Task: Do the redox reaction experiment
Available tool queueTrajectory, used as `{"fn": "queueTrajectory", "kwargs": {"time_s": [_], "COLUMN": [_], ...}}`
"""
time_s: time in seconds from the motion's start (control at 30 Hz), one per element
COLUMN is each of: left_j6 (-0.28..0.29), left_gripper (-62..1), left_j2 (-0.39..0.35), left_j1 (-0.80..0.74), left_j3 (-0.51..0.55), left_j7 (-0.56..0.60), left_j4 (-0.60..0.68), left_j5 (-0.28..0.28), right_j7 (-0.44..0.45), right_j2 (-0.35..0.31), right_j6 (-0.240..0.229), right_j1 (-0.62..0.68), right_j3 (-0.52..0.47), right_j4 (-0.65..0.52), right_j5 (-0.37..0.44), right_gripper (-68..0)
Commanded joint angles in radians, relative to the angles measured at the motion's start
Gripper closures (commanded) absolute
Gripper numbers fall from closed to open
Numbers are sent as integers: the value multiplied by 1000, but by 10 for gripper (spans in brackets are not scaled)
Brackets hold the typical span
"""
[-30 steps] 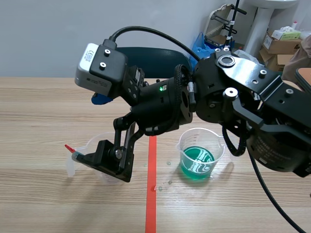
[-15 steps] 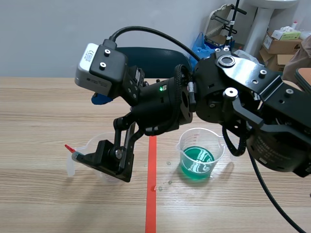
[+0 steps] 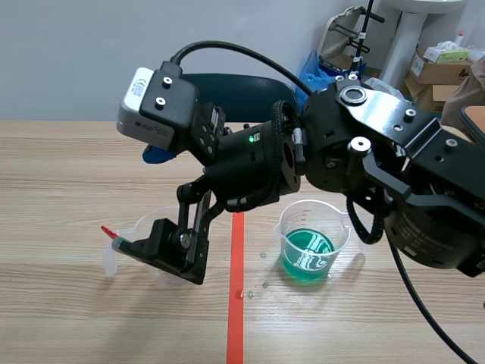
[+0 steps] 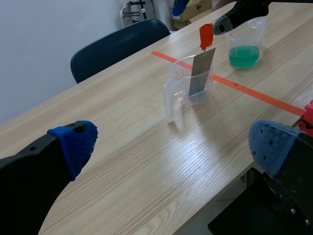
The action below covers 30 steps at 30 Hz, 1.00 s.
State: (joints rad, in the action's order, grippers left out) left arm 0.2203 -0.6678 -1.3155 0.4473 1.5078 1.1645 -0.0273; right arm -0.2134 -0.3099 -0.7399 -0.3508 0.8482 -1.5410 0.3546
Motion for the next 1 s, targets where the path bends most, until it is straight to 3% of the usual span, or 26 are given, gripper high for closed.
{"fn": "queueTrajectory", "kwargs": {"time_s": [0.0,0.23,0.57,0.73,0.97], "left_j6": [2,2,2,2,2], "left_gripper": [-623,-623,-623,-623,-623], "left_j2": [5,5,5,5,5], "left_j1": [-1,-1,-1,-1,-1], "left_j3": [4,4,4,4,4], "left_j7": [37,37,37,37,37], "left_j4": [5,5,5,5,5], "left_j5": [-6,-6,-6,-6,-6], "right_j7": [15,16,46,127,137], "right_j2": [5,5,-21,-85,-165], "right_j6": [-6,-6,-5,64,183], "right_j1": [-14,-6,128,237,457], "right_j3": [-6,-6,-22,-109,-317], "right_j4": [-15,-16,-40,-161,-385], "right_j5": [11,11,-27,-34,-38], "right_gripper": [-679,-679,-679,-679,-679]}}
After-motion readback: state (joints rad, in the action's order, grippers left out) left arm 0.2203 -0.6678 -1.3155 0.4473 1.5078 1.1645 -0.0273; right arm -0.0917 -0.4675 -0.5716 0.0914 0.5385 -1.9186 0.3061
